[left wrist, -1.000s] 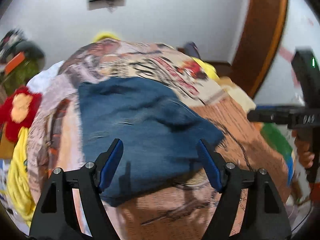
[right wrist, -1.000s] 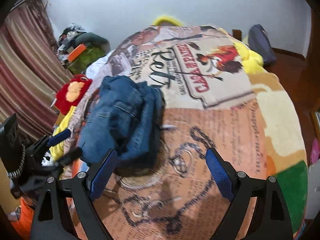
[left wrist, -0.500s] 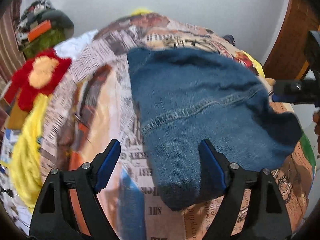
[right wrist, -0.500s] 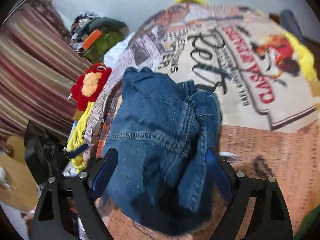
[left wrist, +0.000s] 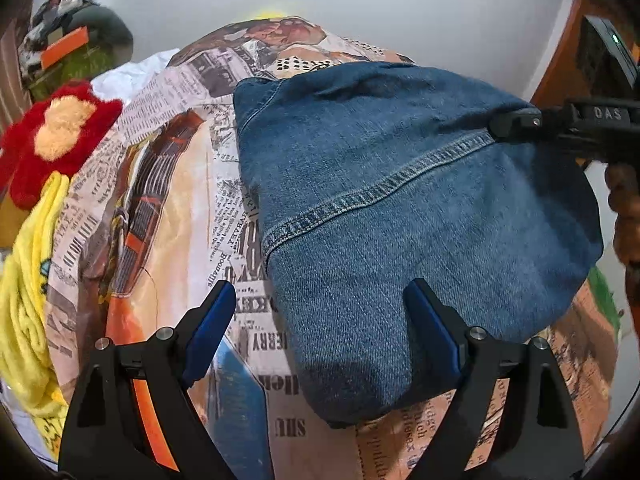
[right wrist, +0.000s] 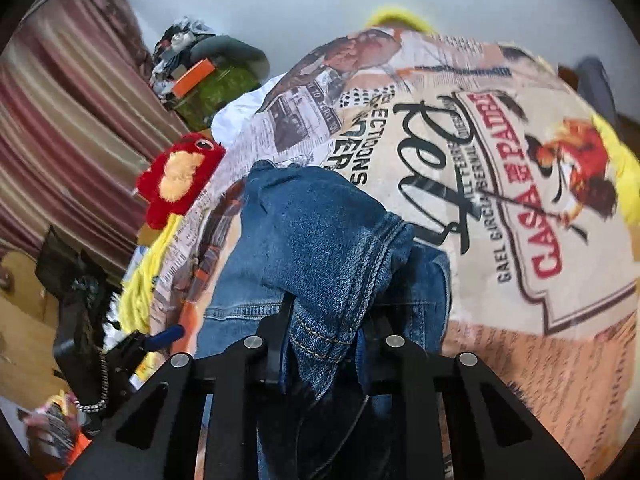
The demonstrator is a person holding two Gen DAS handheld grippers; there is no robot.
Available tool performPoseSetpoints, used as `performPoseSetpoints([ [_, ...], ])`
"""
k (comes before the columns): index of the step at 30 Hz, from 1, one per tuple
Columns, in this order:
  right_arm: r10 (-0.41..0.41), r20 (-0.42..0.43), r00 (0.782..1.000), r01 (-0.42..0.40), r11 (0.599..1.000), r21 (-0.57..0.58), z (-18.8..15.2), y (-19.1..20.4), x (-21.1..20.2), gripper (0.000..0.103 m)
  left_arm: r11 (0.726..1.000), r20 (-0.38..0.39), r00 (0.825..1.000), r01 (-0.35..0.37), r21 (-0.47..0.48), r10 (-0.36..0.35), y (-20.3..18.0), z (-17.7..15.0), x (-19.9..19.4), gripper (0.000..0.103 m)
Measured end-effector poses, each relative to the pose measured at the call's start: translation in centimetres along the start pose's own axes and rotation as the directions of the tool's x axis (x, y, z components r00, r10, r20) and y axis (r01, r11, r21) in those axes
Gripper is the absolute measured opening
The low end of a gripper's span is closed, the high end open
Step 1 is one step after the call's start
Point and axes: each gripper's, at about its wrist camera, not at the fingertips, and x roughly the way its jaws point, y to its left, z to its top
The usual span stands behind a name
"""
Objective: Fold large clothes
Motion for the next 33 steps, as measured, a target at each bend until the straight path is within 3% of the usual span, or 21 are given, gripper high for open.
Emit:
performPoseSetpoints([
  [4, -0.079, -0.047, 0.996, 0.077, 0.996, -0.032, -1.3, -1.5, 2.2, 0.022, 1.000, 0.000, 1.000, -0.007, 0.022, 0.007, -0.2, -0.6, 0.2, 0.088],
  [9, -0.056, -0.056, 0.997, 0.056, 0.998, -0.012, -2.6, -3.4, 1.6, 0.022, 1.000, -0.012, 1.000, 0.011, 0.007, -0.011, 0.1, -0.9, 0.5, 0.088],
  [13, -0.117, -0.074, 0.990, 0.114, 0.992, -0.049, -2.8, -1.8, -0.5, 0.023, 1.000, -0.009, 1.000, -0.005, 0.008, 0.005, 0.0, -1.0, 0.5, 0.088],
  [18, -0.108, -0.054, 0.993, 0.103, 0.990, -0.094, -4.4, 0.6, -3.1, 0.024, 1.000, -0.011, 1.000, -0.014, -0.014, 0.014, 0.0, -1.1, 0.4, 0.088],
  [20, -0.096, -0.059, 0.994, 0.089, 0.990, -0.114, -5.2, 1.2, -3.1, 0.025, 1.000, -0.014, 1.000, -0.017, -0.013, 0.016, -0.1, -1.2, 0.4, 0.088],
  [25, -0.181, -0.101, 0.978, 0.159, 0.968, -0.193, -8.1, 1.1, -1.0, 0.026, 0.999, -0.018, 0.999, -0.042, 0.033, 0.043, -0.7, -1.5, -0.2, 0.088],
  [28, -0.158, -0.066, 0.985, 0.145, 0.976, -0.162, -9.5, -0.3, -1.4, 0.043, 0.996, -0.013, 0.998, -0.055, 0.064, 0.056, -0.9, -2.0, -0.7, 0.088],
  [29, -0.168, -0.062, 0.984, 0.158, 0.976, -0.149, -9.6, -0.6, -1.5, 0.064, 0.996, -0.014, 0.998, -0.056, 0.069, 0.057, -0.9, -2.2, -0.8, 0.088],
  [30, -0.203, -0.044, 0.978, 0.196, 0.972, -0.132, -9.9, -1.2, -1.9, 0.072, 0.996, -0.015, 0.998, -0.055, 0.071, 0.056, -0.8, -2.3, -0.9, 0.088],
  [31, -0.217, -0.028, 0.976, 0.212, 0.969, -0.124, -10.2, -1.5, -2.2, 0.078, 0.996, -0.018, 0.999, -0.050, 0.069, 0.052, -0.8, -2.6, -1.0, 0.088],
  [33, -0.190, -0.031, 0.981, 0.186, 0.976, -0.111, -11.0, -2.4, -2.6, 0.078, 0.997, -0.025, 0.999, -0.043, 0.063, 0.044, -0.7, -2.9, -1.2, 0.088],
])
